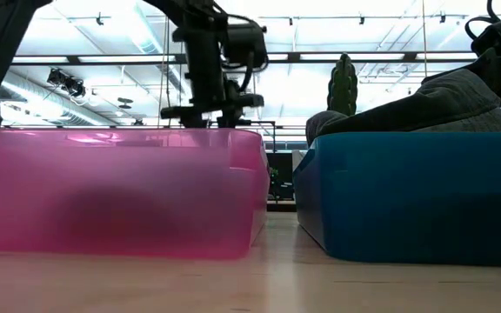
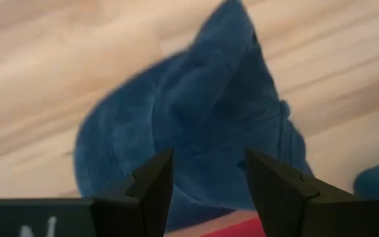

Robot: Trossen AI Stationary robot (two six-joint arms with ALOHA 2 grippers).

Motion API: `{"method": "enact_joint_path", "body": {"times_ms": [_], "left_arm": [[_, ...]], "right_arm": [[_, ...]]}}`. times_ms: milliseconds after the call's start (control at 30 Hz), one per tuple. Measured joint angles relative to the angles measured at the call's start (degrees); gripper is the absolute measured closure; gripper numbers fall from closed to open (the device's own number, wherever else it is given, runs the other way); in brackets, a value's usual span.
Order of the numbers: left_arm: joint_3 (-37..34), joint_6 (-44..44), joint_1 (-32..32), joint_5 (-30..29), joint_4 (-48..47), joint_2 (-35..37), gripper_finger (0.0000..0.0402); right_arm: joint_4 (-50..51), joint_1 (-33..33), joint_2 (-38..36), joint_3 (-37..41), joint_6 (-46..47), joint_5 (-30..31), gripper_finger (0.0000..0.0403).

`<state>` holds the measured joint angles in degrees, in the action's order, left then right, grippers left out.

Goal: Pick & Place hat
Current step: Put the blue cap in the red bin

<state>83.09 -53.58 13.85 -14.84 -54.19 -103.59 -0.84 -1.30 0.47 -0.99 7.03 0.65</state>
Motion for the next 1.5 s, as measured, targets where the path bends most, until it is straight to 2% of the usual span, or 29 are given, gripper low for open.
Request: {"method": "enact_joint_path", "body": {"times_ms": [67, 567, 767, 900, 1067, 1200, 1300, 1500], "left_arm": [[0.0, -0.3, 0.2, 1.6, -0.3, -1.3, 0.0211], [-0.1, -2.8, 1.2, 2.1, -0.6, -7.7, 0.0212], [0.0, -1.0, 1.7, 2.4, -0.8, -10.2, 0.0229], [0.0, 1.6, 1.9, 2.4, -0.7, -10.6, 0.0265], [0.0, 5.8, 2.1, 2.7, -0.9, -10.6, 0.0381], [0.0, 10.8, 2.9, 1.7, -1.8, -10.4, 0.039], [1.0, 13.6, 4.1, 1.6, -6.1, -10.1, 0.0394], [8.1, 20.4, 5.0, -1.8, -14.2, -10.0, 0.0395]], "right_arm": [[0.0, 0.0, 0.0, 0.0, 0.0, -0.1, 0.0382], [0.0, 0.0, 0.0, 0.0, 0.0, -0.1, 0.0382], [0.0, 0.0, 0.0, 0.0, 0.0, -0.1, 0.0382], [0.0, 0.0, 0.0, 0.0, 0.0, -0.1, 0.0382], [0.0, 0.0, 0.0, 0.0, 0.0, -0.1, 0.0382], [0.0, 0.0, 0.0, 0.0, 0.0, -0.1, 0.0382], [0.0, 0.0, 0.0, 0.0, 0.0, -0.1, 0.0382], [0.1, 0.0, 0.0, 0.0, 0.0, -0.1, 0.0382]]}}
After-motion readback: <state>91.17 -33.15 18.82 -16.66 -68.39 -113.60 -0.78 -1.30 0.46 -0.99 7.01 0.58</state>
